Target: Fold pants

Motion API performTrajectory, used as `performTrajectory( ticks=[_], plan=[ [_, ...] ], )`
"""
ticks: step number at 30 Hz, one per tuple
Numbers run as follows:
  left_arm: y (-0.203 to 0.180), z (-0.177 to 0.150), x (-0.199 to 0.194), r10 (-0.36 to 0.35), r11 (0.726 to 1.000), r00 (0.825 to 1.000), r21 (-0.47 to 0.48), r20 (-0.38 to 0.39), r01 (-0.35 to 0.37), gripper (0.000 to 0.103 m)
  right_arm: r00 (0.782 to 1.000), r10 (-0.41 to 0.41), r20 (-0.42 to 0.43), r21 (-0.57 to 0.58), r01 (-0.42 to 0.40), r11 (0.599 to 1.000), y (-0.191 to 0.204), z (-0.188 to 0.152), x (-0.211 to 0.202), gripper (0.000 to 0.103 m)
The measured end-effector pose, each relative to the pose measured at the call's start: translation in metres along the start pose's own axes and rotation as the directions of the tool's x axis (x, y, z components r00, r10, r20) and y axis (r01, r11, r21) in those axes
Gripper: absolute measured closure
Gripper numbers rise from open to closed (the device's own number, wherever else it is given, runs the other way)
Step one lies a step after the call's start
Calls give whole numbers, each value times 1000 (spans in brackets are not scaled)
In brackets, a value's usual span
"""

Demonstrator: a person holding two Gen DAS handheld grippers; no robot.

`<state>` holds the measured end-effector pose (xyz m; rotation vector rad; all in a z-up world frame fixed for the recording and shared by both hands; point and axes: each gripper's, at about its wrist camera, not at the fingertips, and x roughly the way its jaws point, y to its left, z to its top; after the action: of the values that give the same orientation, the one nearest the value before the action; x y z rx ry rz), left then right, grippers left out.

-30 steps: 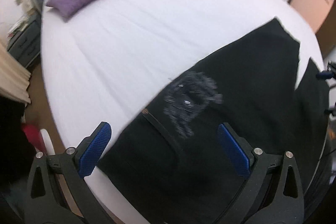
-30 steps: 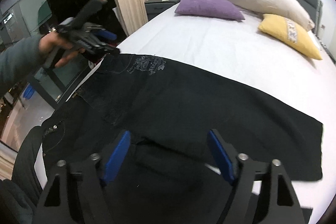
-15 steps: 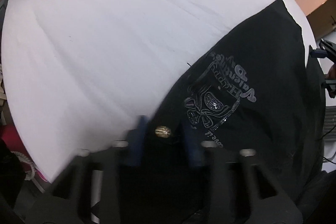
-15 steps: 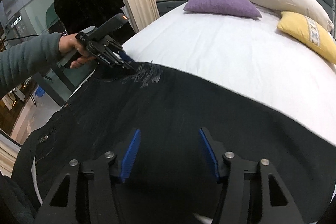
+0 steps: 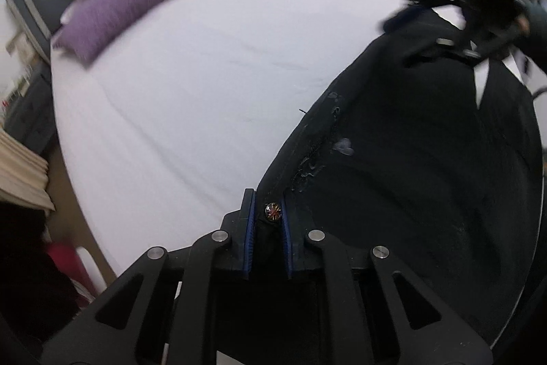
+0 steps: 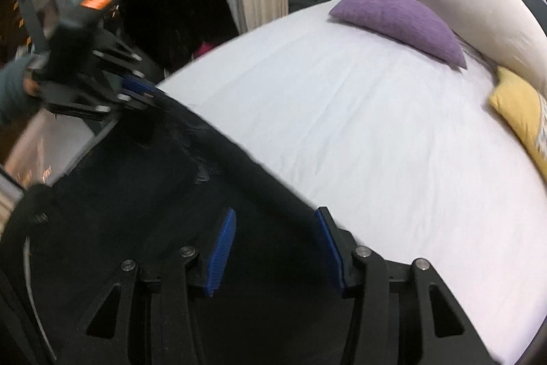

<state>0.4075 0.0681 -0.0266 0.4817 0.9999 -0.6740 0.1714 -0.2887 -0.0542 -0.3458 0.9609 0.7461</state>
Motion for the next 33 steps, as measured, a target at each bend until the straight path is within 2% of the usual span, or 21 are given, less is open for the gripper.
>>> performTrajectory(
  ticks=[4,5,8,10,15,18,19,20,21,23,29,33],
  plan=[
    [-19,-3,-6,45,998,998,38,39,-47,91,998,9,-63,-44,-12,999,-9,9,21,52],
    [-34,-12,-6,48,998,998,39,44,-50,91,996,14,-85,-55,-18,998,-10,11,27,52],
    [-25,-16,-10,56,997,997,41,47,-58,91,987,10,-160,-109,-28,994,-12,13,45,52],
    [-54,-29,-22,62,997,997,48,52,-64,91,981,-6,-196,-150,-24,988,-15,16,55,52],
    [-58,-30,-20,64,996,997,61,52,-67,91,968,36,-247,-154,-76,985,-33,29,66,52],
    [-59,-29,-20,62,996,997,63,55,-66,91,953,69,-296,-133,-113,985,-46,33,77,53],
    [-59,-29,-20,63,996,997,64,55,-67,91,943,84,-323,-118,-128,985,-49,33,81,58],
    [-60,-29,-19,60,996,997,62,52,-63,91,932,106,-346,-99,-148,984,-53,33,84,75],
    [-60,-28,-18,59,996,997,61,51,-62,91,926,121,-357,-90,-163,983,-55,33,84,86],
    [-60,-29,-18,64,996,997,63,51,-67,91,932,118,-342,-105,-162,981,-57,33,76,93],
    [-62,-29,-28,64,997,995,41,72,-67,91,965,95,-245,-75,-117,990,-65,29,36,97],
    [-72,-35,-42,64,997,994,41,84,-67,91,979,73,-191,-55,-85,995,-64,21,14,98]
  ],
)
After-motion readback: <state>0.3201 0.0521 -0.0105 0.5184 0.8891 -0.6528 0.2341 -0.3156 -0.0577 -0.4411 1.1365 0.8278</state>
